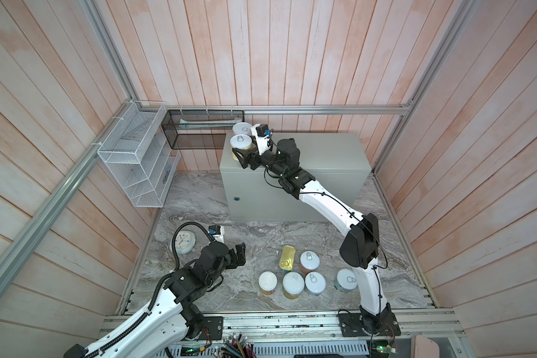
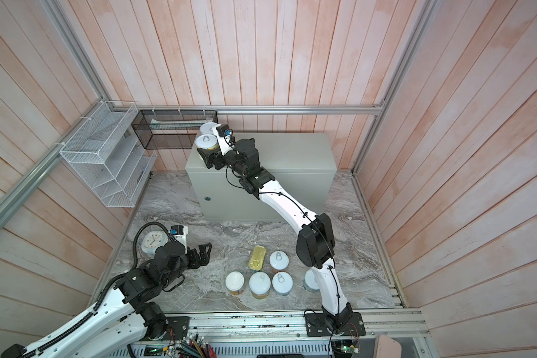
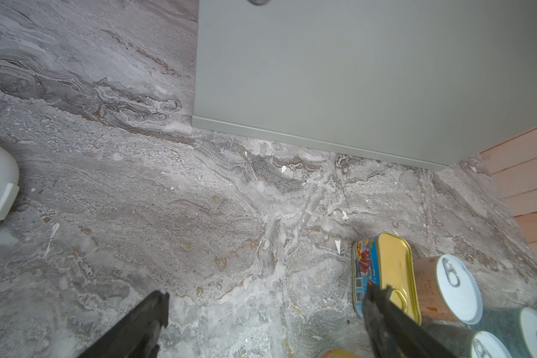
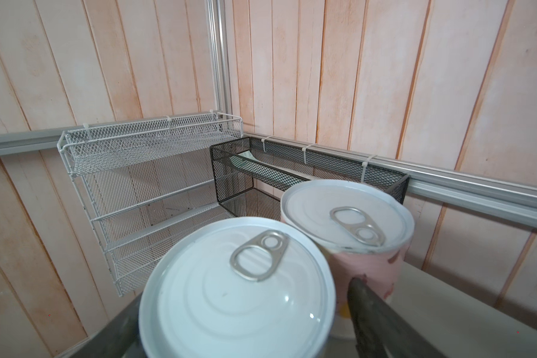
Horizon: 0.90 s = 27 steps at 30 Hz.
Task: Place and organize the canned foods onto the counter
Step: 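Open the right gripper and withdraw it from the yellow can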
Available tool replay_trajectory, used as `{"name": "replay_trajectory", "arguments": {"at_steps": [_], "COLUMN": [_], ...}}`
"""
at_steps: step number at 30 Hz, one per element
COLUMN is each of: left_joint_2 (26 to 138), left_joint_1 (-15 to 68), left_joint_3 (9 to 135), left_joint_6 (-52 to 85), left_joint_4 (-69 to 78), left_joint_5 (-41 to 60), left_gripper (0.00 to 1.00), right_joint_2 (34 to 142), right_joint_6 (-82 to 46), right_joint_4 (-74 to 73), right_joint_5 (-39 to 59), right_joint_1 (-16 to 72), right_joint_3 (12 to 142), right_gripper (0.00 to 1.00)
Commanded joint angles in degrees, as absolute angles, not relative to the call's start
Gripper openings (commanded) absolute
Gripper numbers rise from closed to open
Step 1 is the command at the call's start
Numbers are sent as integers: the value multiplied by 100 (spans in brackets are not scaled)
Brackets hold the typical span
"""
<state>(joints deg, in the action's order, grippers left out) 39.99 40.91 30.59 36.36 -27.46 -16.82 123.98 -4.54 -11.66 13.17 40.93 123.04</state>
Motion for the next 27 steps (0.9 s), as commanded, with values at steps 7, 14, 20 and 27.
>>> {"name": "replay_trajectory", "arguments": {"at_steps": [7,14,20,27], "left_joint_2": [3965,3946,4165,4599], "left_joint_1": [4072,4069,4074,4074], "left_joint_3": [3132,3129,3225,3417], "left_joint_6": [3661,3473,3398,3516], "left_joint_4": [-2740,-2699,-2516,-2386], "left_joint_5": [-1622,-1617,-1557,-1377], "left_gripper": [100,100,100,100], "right_joint_2": [11429,9939,8647,7532], "right_joint_6": [-395,-203,-194,-376], "right_joint_4": [-1216,-1821,-2252,-2323], "right_joint_5": [913,517,186,-156], "right_joint_1": [4043,4043,4034,4008], "right_joint_3": [11221,9384,7710,6219], "right_gripper": [98,98,98,98]}}
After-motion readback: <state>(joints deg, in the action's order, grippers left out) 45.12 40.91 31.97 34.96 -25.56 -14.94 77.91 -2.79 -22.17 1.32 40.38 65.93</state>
